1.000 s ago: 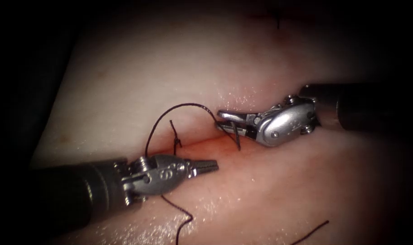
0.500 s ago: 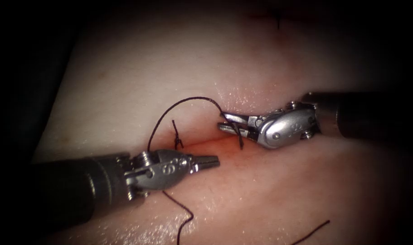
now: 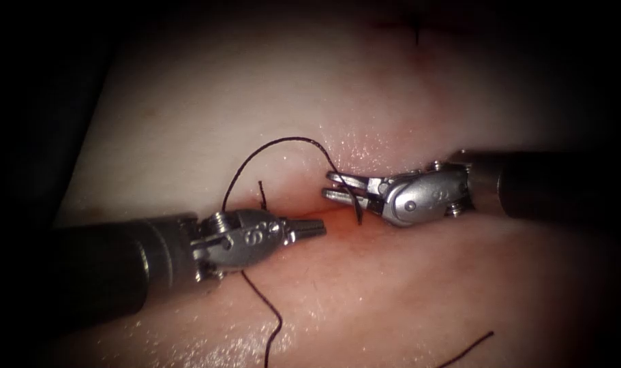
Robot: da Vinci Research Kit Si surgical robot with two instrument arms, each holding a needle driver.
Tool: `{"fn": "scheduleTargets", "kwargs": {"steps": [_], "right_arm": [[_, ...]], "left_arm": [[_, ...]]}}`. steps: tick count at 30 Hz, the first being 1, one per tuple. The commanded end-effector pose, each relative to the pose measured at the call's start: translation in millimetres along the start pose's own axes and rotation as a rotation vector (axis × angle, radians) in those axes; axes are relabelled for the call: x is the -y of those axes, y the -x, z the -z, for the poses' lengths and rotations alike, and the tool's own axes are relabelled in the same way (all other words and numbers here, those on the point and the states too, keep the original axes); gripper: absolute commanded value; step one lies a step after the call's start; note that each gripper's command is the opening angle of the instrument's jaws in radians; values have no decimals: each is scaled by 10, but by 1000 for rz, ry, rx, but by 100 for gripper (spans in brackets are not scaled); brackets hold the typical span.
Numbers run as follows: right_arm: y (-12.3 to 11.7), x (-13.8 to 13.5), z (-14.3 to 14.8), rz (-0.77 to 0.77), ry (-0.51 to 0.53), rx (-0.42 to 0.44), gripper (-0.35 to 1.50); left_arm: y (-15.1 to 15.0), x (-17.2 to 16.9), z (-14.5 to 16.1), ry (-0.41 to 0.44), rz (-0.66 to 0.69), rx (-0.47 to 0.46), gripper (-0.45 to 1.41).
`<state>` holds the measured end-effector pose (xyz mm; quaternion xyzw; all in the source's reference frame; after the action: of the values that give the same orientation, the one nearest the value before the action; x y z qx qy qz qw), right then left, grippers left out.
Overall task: Wound Closure
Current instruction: Use right hand to throw needle through skin atop wound
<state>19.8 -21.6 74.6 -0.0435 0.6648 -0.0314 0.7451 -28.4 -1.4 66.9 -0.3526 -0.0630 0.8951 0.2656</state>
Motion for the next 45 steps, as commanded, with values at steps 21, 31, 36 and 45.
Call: {"fn": "scheduleTargets", "kwargs": {"steps": [21, 31, 36, 45], "right_arm": [[-34, -69, -15, -340, 47, -20, -35], [-43, -107, -29, -736, 43, -21, -35], [-40, -112, -29, -945, 6, 6, -35], [-35, -125, -32, -1369, -28, 20, -35]], "left_arm": [[18, -18, -60, 1, 6, 69, -45], [50, -24, -65, 31, 18, 115, -45], [57, -28, -56, 38, 12, 126, -45], [67, -33, -48, 43, 3, 143, -45]]}}
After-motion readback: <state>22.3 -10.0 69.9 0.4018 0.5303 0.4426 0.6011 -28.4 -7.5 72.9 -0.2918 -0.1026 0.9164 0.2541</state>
